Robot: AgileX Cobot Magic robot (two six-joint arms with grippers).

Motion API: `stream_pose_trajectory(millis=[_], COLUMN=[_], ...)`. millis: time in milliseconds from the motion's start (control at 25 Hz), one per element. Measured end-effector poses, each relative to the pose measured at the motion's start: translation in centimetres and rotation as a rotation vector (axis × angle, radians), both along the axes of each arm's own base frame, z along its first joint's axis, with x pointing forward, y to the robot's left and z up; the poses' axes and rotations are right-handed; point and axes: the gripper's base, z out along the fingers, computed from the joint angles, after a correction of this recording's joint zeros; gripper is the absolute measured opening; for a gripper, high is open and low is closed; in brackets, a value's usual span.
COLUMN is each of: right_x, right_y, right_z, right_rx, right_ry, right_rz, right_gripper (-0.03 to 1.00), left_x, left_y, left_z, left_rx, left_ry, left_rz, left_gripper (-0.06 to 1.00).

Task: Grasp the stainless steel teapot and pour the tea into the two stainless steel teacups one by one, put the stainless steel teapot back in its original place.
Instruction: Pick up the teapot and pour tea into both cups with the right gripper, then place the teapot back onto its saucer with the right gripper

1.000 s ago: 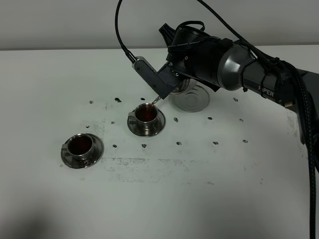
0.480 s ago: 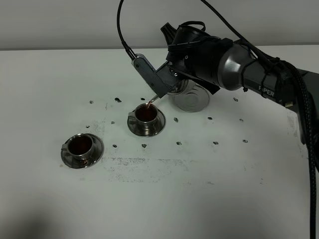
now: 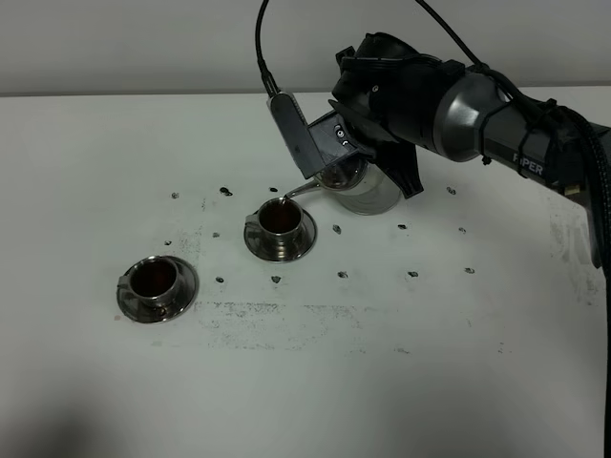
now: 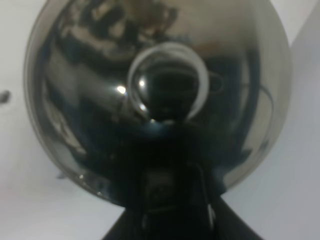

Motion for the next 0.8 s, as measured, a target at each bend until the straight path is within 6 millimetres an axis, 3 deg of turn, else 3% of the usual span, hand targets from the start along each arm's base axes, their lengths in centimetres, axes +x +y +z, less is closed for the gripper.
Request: stream_pose_trajectory(millis=[200, 480, 600, 800], right_x=[-0.3, -1.4, -2.8, -6.3], right_y=[-0.3, -1.1, -1.5, -3.1], right_z=[0.5, 3.8, 5.1, 4.8], right_rx=[0.125, 0.335, 0.483, 0.731], right_ry=[0.056, 0.066, 0.091, 0.203], right_rz=[-0.087, -0.276, -0.396, -0.669], right_gripper=[0.17, 0.17, 0.17, 0.17], left_x=[0.0, 0.0, 0.0, 0.0], left_y=[0.0, 0.0, 0.0, 0.0], left_z=[0.0, 0.0, 0.0, 0.0], left_rx=[0.000, 0.000, 0.000, 0.000], left_ry=[0.000, 0.000, 0.000, 0.000], left_rz=[0.000, 0.000, 0.000, 0.000], left_gripper=[0.33, 0.33, 0.33, 0.33])
